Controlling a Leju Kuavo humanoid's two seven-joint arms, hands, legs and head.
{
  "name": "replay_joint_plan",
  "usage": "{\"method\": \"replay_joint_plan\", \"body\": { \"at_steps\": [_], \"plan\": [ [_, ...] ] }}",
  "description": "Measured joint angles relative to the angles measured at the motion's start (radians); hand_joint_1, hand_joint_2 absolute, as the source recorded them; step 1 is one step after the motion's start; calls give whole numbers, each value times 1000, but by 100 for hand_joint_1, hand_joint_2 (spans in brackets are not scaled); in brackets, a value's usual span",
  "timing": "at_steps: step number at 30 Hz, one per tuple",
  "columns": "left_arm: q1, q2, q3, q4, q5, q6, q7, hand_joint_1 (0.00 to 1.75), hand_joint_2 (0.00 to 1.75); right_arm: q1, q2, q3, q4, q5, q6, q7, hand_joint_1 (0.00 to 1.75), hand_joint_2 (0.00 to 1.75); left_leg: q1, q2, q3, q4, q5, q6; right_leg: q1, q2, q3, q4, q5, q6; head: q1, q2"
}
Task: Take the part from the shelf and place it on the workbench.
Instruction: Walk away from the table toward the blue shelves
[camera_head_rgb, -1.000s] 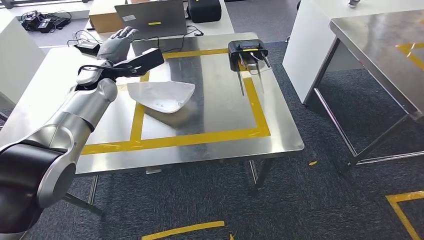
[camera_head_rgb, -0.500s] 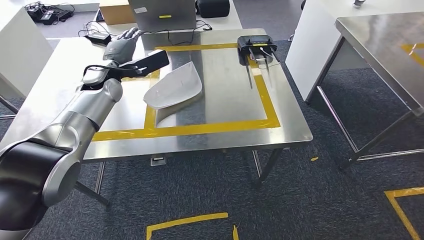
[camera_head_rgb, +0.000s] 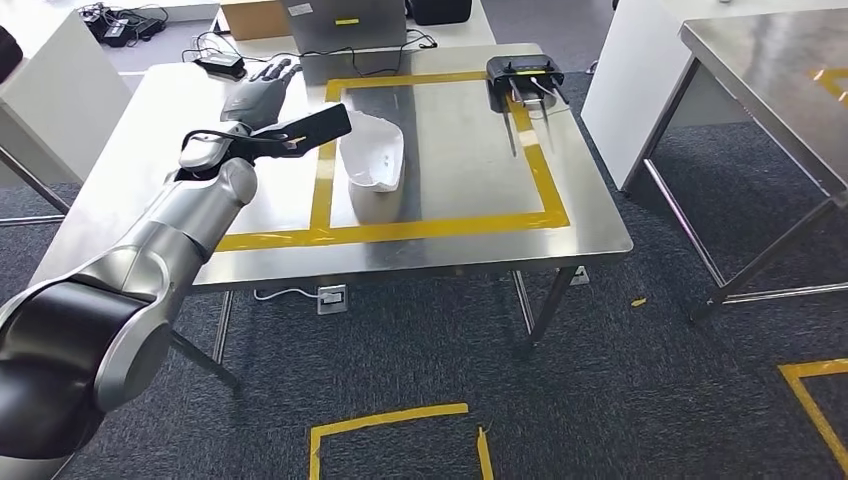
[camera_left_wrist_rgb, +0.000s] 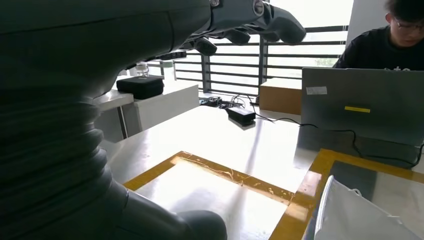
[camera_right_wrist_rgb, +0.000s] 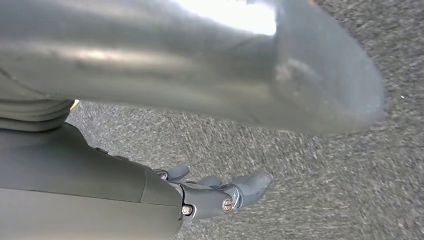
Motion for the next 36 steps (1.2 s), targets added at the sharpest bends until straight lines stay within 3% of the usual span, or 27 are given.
{"method": "replay_joint_plan", "body": {
  "at_steps": [3,4,6,8,9,10,11,13,15,16,18,19,21,23,24,25,26,28,29,31,33,34,35,36],
  "plan": [
    [-1,-3,-1,-1,0,0,-1,0,175,2,1,0,0,0,0,0,0,0,-6,1,-13,-8,2,37,0,1,-11,-1,19,21,0,0],
    [-2,-5,-1,-1,0,-1,-1,0,175,2,1,0,0,0,0,0,0,0,-6,2,-22,-7,10,51,-1,1,-19,9,5,26,1,0],
    [-3,-6,-2,-1,0,-1,-1,0,175,3,1,0,0,0,0,0,0,0,-6,5,-44,-7,30,73,-2,2,-49,91,-75,31,3,0],
    [-4,-7,-2,-1,0,-1,-1,0,175,2,1,0,0,0,0,0,0,0,-12,5,-69,-7,51,83,3,4,-85,228,-161,31,5,0],
    [-3,-7,-2,-1,0,-1,-1,0,175,1,1,0,0,0,0,0,0,0,-15,4,-83,-7,62,85,6,4,-91,279,-177,29,6,0],
    [-3,-7,-2,-1,0,-1,-1,0,175,1,1,0,0,0,0,0,0,0,-19,4,-97,-6,73,87,10,5,-82,300,-173,23,6,0],
    [-3,-7,-2,-1,0,-1,-1,0,175,1,2,0,0,0,0,0,0,0,-24,3,-110,-6,83,87,15,6,-55,284,-154,15,6,0],
    [-4,-7,-2,-2,0,-1,-1,0,175,-1,1,0,0,0,0,0,0,0,-31,1,-132,-6,103,86,28,8,45,165,-129,-12,6,0],
    [-6,-6,-2,-3,0,-1,0,0,175,-3,0,0,0,2,0,0,0,0,-32,2,-141,-9,120,80,40,11,125,48,-140,-28,4,0],
    [-7,-6,-2,-4,0,-1,0,0,175,-5,-1,0,0,2,0,0,0,0,-31,3,-142,-13,130,74,44,11,141,17,-147,-32,4,0],
    [-8,-5,-3,-3,0,-1,2,0,175,-5,0,0,0,4,0,0,0,0,-28,4,-143,-23,146,62,44,10,137,-2,-127,-35,6,0],
    [-7,-3,-3,-3,0,-1,2,0,175,-6,0,0,0,4,0,1,0,0,-28,3,-149,-20,137,57,41,8,133,-10,-114,-39,7,0],
    [-6,2,-3,-1,0,-1,2,0,175,-7,0,0,0,5,1,2,0,0,-27,2,-169,38,66,49,33,5,117,-23,-85,-47,5,0],
    [-6,5,-3,0,0,-1,2,0,175,-7,1,0,0,5,1,3,0,0,-24,1,-195,157,-27,39,32,4,90,-24,-62,-50,2,0],
    [-4,6,-3,1,1,-1,1,0,175,-7,1,0,0,5,1,3,0,0,-22,1,-202,212,-47,35,31,4,75,-23,-51,-49,1,0],
    [-2,6,-3,2,1,-1,0,0,175,-7,1,0,0,5,2,3,0,0,-21,1,-197,244,-45,31,29,3,60,-22,-39,-47,1,0],
    [0,7,-3,3,2,-1,-2,0,175,-7,2,0,0,5,2,3,0,0,-19,1,-176,243,-22,28,27,2,44,-20,-28,-43,1,0],
    [1,7,-3,2,3,-1,-5,0,175,-7,3,0,0,5,3,3,0,0,-16,2,-90,148,15,23,23,0,14,-13,-7,-34,0,0],
    [0,6,-3,0,4,-1,-7,0,175,-7,3,0,0,5,3,3,0,0,-17,1,-38,77,10,25,23,0,3,-8,1,-28,-1,0],
    [0,7,-4,-3,4,-1,-10,0,175,-7,3,0,0,6,3,3,0,0,-21,-2,16,-11,-18,37,24,0,-8,-3,19,-15,-3,0],
    [1,7,-4,-4,4,-1,-12,0,175,-6,4,0,0,6,3,3,0,0,-24,-1,11,-21,-12,58,23,2,-12,-7,35,-1,-4,0],
    [0,6,-4,-3,4,-1,-12,0,175,-5,4,0,0,6,4,3,0,0,-24,0,6,-21,-3,68,21,3,-17,-3,29,5,-4,0],
    [-1,5,-4,-3,4,-1,-12,0,175,-4,5,0,0,6,4,3,0,0,-22,2,-2,-23,8,78,18,4,-26,16,5,12,-3,0],
    [-2,5,-4,-3,4,-1,-12,0,175,-4,5,0,0,6,4,4,0,0,-21,4,-12,-24,21,85,17,5,-41,55,-38,18,-2,0]
  ]
}}
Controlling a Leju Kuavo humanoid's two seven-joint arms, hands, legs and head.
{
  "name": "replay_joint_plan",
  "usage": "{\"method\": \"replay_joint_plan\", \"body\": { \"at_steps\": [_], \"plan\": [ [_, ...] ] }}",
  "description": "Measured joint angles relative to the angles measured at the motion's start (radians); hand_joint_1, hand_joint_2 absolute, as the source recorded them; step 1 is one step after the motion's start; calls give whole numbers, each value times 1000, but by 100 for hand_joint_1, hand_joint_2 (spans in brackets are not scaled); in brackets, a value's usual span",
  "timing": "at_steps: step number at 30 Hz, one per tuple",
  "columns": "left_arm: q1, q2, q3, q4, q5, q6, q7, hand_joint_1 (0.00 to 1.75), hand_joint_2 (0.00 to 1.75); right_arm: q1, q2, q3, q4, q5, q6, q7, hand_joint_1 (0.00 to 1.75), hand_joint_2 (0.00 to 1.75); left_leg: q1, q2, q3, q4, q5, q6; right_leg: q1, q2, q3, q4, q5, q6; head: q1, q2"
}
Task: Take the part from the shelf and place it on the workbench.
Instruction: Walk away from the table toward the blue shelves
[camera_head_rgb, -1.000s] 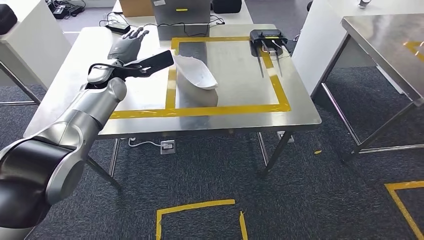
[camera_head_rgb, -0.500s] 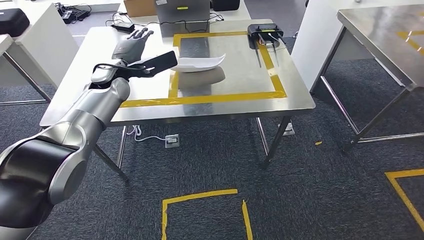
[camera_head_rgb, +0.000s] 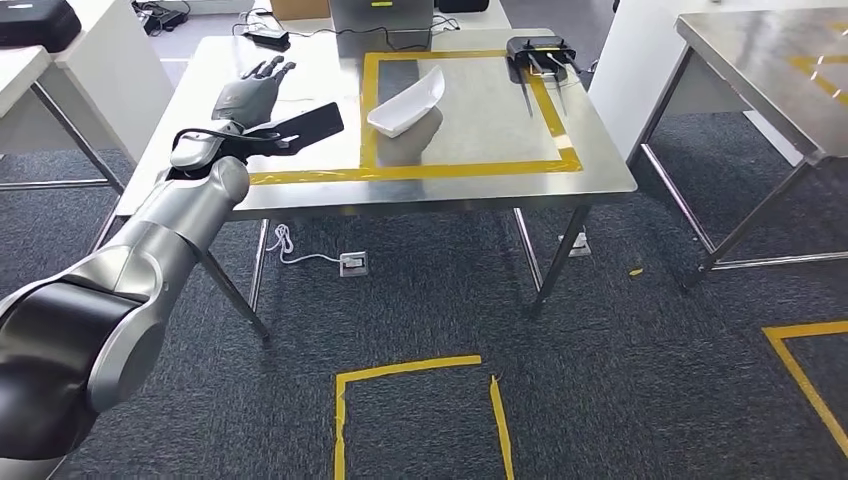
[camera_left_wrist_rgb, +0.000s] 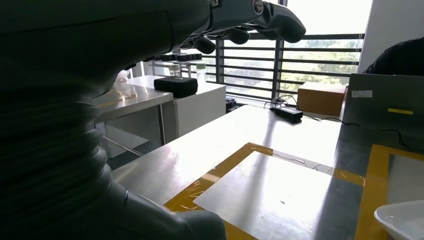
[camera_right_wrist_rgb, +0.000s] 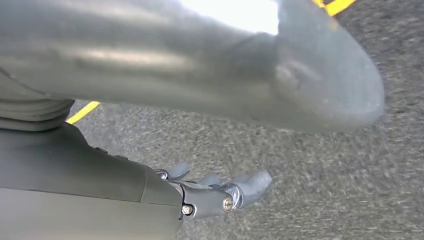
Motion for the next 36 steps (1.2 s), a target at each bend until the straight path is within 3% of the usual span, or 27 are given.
{"method": "replay_joint_plan", "body": {
  "at_steps": [2,3,4,5,7,9,10,13,15,17,18,19,20,21,22,24,26,28,29,31,33,34,35,36],
  "plan": [
    [0,-1,0,0,0,0,-1,0,175,0,0,0,0,0,0,1,0,0,0,0,-27,1,24,6,-1,1,-36,130,-99,9,2,0],
    [1,-1,0,0,0,0,-2,0,175,0,0,0,0,0,0,1,0,0,0,0,-43,2,36,6,-1,2,-48,192,-127,12,2,0],
    [2,-1,0,1,0,0,-3,0,175,0,0,0,0,0,0,1,0,0,0,0,-57,3,47,6,-1,2,-47,231,-132,13,2,0],
    [4,-1,0,1,0,0,-4,0,175,-1,0,0,0,0,0,2,0,0,0,-1,-72,4,58,4,-1,2,-30,234,-118,12,2,0],
    [5,0,0,0,0,0,-6,0,175,-2,0,0,0,0,0,2,0,0,0,-1,-96,5,78,-3,-1,2,59,135,-82,4,3,0],
    [5,2,0,-4,1,1,-8,0,175,-4,0,0,0,1,0,1,0,0,-1,0,-112,5,96,-14,5,5,151,2,-85,-8,1,0],
    [5,3,0,-5,2,2,-9,0,175,-4,1,0,0,1,0,0,0,0,-1,0,-115,3,105,-20,9,7,173,-37,-93,-15,0,0],
    [7,5,-1,-6,3,2,-11,0,175,-4,1,0,0,1,2,0,0,0,1,1,-122,-7,123,-40,11,8,167,-60,-75,-38,-1,0],
    [8,9,-1,-5,4,2,-11,0,175,-5,1,0,0,2,3,0,0,0,1,-1,-142,32,74,-49,6,5,151,-70,-49,-55,-4,0],
    [9,11,-1,-4,5,2,-10,0,175,-4,1,0,0,2,3,0,0,0,3,-1,-172,145,-22,-54,7,4,129,-72,-28,-64,-8,0],
    [11,11,-1,-3,5,2,-10,0,175,-4,1,0,0,2,3,0,0,0,3,-1,-184,207,-56,-56,8,4,115,-72,-17,-65,-9,0],
    [13,12,-1,-1,5,2,-9,0,175,-4,1,0,0,2,3,1,0,0,3,-1,-185,250,-68,-57,9,4,101,-72,-6,-65,-9,0],
    [15,12,-1,0,6,2,-9,0,175,-4,1,0,0,2,3,2,0,0,2,-1,-173,265,-60,-57,10,4,87,-71,5,-65,-9,0],
    [16,12,-1,0,6,2,-8,0,175,-4,1,0,0,2,3,3,0,0,2,-1,-143,245,-37,-55,10,4,74,-70,15,-64,-10,0],
    [16,12,-1,-1,6,2,-7,0,175,-4,2,0,0,2,3,3,0,0,1,-1,-97,194,-15,-51,11,4,61,-68,25,-62,-10,0],
    [14,11,-1,-6,6,2,-7,0,175,-5,3,0,0,2,2,4,0,0,-5,-1,4,62,-17,-40,12,4,43,-64,44,-53,-10,0],
    [11,10,-1,-12,6,1,-9,0,87,-5,4,0,0,3,-3,5,0,0,-12,-1,44,-10,-38,-30,11,3,37,-64,61,-41,-12,0],
    [9,9,-1,-14,10,-4,-13,0,0,-4,4,0,0,5,-13,8,0,0,-11,1,34,-20,-28,-18,8,3,35,-68,69,-27,-14,0],
    [8,7,-1,-14,15,-9,-17,0,0,-3,5,0,0,6,-18,9,0,0,-9,2,30,-22,-19,-10,7,4,30,-60,56,-20,-14,0],
    [5,3,0,-14,25,-18,-28,0,87,-3,5,0,0,7,-31,10,0,87,-5,4,16,-26,4,1,3,6,2,11,-21,-6,-11,0],
    [4,0,1,-13,28,-21,-31,0,175,-3,5,0,0,7,-39,12,0,175,-3,4,-7,-25,24,3,-1,6,-36,142,-108,8,-9,0],
    [5,-1,1,-11,28,-21,-29,0,175,-3,4,0,0,7,-41,13,0,175,-2,4,-19,-24,32,1,-4,6,-46,194,-124,13,-9,0],
    [6,-3,1,-10,27,-22,-25,0,175,-3,4,0,0,7,-42,15,0,175,0,4,-30,-22,39,-2,-6,6,-41,214,-120,16,-9,0],
    [7,-4,1,-9,27,-22,-21,0,175,-3,4,0,0,6,-42,15,0,175,2,4,-39,-19,44,-6,-9,6,-14,193,-103,19,-9,0]
  ]
}}
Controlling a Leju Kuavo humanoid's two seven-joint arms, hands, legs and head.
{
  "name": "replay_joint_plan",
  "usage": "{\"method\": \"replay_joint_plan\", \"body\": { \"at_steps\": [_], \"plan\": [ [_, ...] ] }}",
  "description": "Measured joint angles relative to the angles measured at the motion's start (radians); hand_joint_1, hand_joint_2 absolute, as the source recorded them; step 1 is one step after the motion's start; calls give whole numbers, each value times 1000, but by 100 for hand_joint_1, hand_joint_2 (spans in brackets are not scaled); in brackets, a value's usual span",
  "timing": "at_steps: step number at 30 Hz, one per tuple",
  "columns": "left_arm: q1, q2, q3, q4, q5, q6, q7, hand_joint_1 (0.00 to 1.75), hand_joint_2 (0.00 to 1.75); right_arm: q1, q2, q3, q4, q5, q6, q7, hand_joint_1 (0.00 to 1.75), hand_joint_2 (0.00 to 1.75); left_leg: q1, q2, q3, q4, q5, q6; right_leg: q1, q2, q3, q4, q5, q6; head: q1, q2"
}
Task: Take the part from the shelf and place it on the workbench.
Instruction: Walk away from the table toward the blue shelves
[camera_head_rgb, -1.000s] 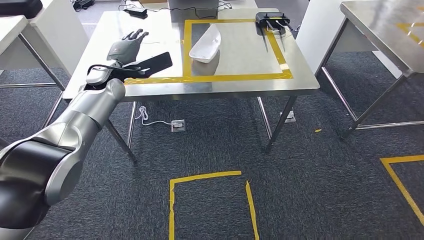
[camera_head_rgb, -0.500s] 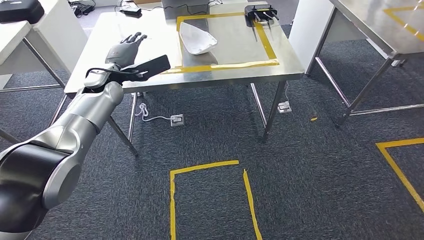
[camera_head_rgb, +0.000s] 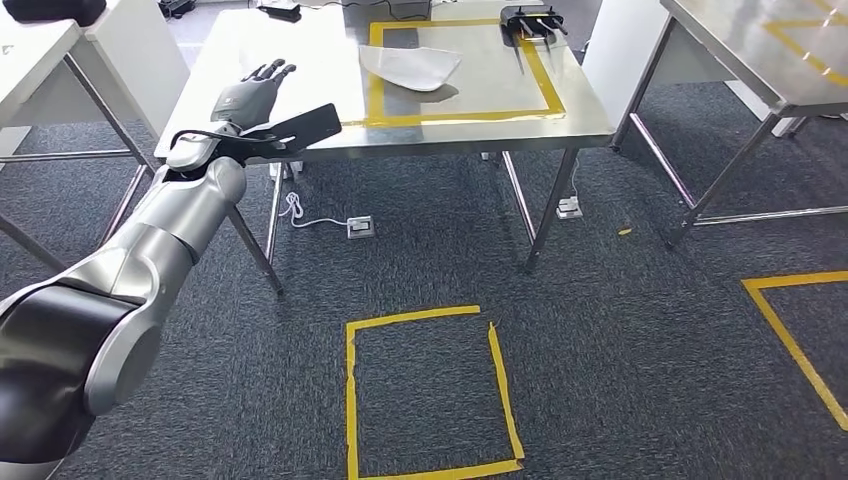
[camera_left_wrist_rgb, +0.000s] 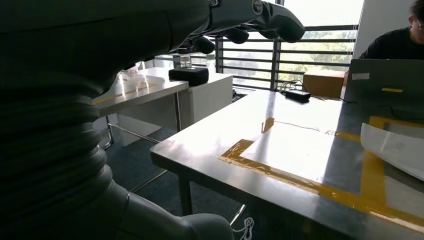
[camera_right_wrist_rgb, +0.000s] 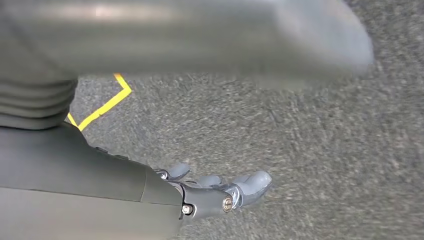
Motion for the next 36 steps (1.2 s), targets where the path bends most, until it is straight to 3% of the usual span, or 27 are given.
{"method": "replay_joint_plan", "body": {
  "at_steps": [2,4,5,6,9,10,15,20,23,31,35,36],
  "plan": [
    [0,-1,0,0,-1,0,6,0,175,-1,0,0,0,0,0,1,0,175,4,1,-15,9,7,-11,-4,0,96,-129,29,2,1,0],
    [-2,-2,0,-2,-1,0,7,0,175,-2,-1,0,0,0,-1,1,0,175,5,1,-24,17,11,-23,-1,5,154,-219,37,-10,-1,0],
    [-3,-2,0,-2,-1,0,8,0,175,-1,0,0,0,0,-2,1,0,175,3,1,-27,19,12,-28,0,7,157,-230,34,-19,-2,0],
    [-3,-3,0,-2,-1,0,8,0,175,-1,0,0,0,0,-2,1,0,175,2,0,-29,19,11,-25,0,9,154,-231,39,-27,-4,0],
    [-4,-4,0,-2,-1,0,8,0,175,-2,1,0,0,-1,-3,1,0,175,0,-1,-33,11,14,-2,0,8,153,-237,40,-38,-6,0],
    [-4,-4,0,-2,-1,-1,8,0,175,-1,1,0,0,-1,-3,1,0,175,0,0,-33,8,18,-3,1,8,152,-237,42,-42,-6,0],
    [-4,-4,0,-2,0,-7,3,0,175,-1,1,-1,0,-10,-1,0,0,175,3,-2,-28,-7,43,-37,4,7,141,-235,51,-55,-7,0],
    [29,-5,5,-2,19,-10,6,0,175,3,0,11,0,-41,21,28,0,175,4,-2,-31,-9,46,-44,6,7,138,-235,52,-56,-7,0],
    [95,-8,11,-2,60,-15,17,0,175,12,-4,46,-1,-90,34,44,0,175,4,-2,-32,-8,46,-49,6,7,138,-235,53,-55,-7,0],
    [271,-14,36,-2,186,-33,53,0,175,40,-19,178,-17,-241,64,82,0,175,4,-2,-38,-3,45,-48,5,7,136,-235,55,-52,-7,0],
    [359,-18,51,-2,250,-41,71,0,0,56,-26,249,-28,-317,79,101,0,175,4,-2,-40,-1,44,-46,5,6,136,-236,55,-51,-7,0],
    [380,-19,56,-2,266,-44,76,0,0,60,-28,266,-31,-336,82,105,0,175,4,-2,-40,-1,43,-46,5,6,136,-236,55,-51,-7,0]
  ]
}}
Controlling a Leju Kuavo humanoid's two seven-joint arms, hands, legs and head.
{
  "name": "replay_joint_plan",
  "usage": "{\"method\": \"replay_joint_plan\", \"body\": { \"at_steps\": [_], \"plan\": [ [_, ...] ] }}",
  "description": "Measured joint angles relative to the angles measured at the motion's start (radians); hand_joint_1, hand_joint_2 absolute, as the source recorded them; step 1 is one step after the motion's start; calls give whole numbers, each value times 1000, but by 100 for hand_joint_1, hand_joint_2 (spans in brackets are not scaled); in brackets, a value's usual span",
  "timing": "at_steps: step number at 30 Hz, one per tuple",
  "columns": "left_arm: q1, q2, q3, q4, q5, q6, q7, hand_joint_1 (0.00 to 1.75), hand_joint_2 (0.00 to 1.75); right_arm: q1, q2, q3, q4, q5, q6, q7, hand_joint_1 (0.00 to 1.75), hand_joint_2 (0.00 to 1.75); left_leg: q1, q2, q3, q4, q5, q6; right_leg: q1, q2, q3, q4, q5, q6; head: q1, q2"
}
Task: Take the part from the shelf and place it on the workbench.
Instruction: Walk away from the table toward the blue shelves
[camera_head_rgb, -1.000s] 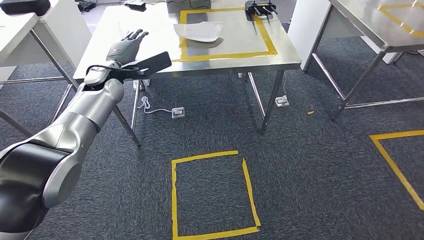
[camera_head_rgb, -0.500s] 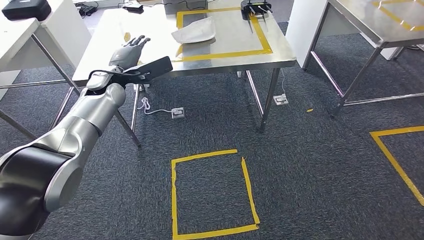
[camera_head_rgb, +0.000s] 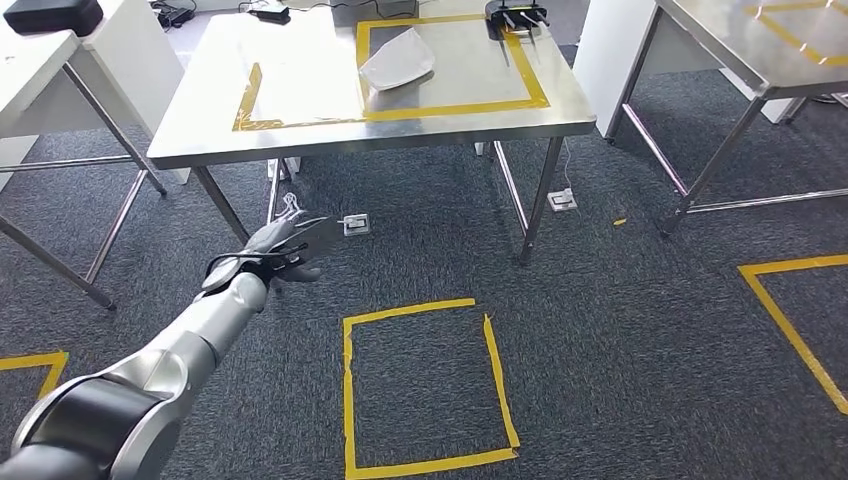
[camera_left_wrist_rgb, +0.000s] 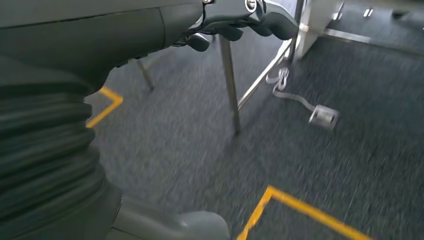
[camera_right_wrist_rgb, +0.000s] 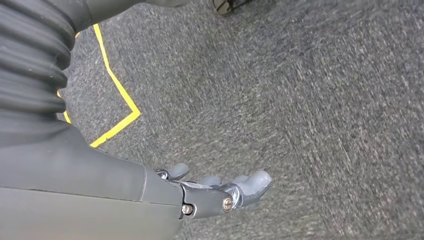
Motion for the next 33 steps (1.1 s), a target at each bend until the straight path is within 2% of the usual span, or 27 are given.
{"method": "replay_joint_plan", "body": {
  "at_steps": [2,6,21,33],
  "plan": [
    [44,-2,8,0,32,-5,9,0,0,8,-4,38,-6,-38,7,9,0,175,0,0,-1,0,0,1,0,0,0,0,0,0,0,0],
    [130,-7,23,0,95,-13,27,0,0,24,-12,119,-18,-114,22,28,0,0,0,0,-1,1,-1,1,0,-1,-1,0,0,0,0,0],
    [451,-26,85,0,335,-50,96,0,0,85,-39,413,-69,-401,77,98,0,0,0,0,-4,1,-3,0,0,-1,-2,-1,-2,3,0,0],
    [705,-41,135,2,525,-77,152,0,0,133,-60,650,-107,-628,120,153,0,0,0,0,-6,3,-9,4,0,-1,-2,-1,-6,5,0,0]
  ]
}}
